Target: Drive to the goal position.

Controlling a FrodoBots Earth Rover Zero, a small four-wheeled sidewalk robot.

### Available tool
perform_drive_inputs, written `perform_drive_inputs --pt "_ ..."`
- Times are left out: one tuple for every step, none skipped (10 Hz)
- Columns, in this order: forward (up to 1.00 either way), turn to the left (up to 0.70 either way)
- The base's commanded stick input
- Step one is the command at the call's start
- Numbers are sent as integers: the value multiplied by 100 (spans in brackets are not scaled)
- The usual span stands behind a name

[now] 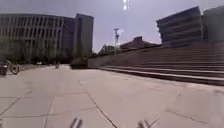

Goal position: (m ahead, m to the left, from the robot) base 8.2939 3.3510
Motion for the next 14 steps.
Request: perform_drive_inputs --pt "100 40" --pt "100 40" --pt "100 40" --pt "100 40" --pt "100 13" --pt "100 0" --pt "100 0" --pt "100 0" --pt "100 0" --pt "100 0" --pt "100 0" --pt "100 0" --pt "100 0" --pt "100 0"
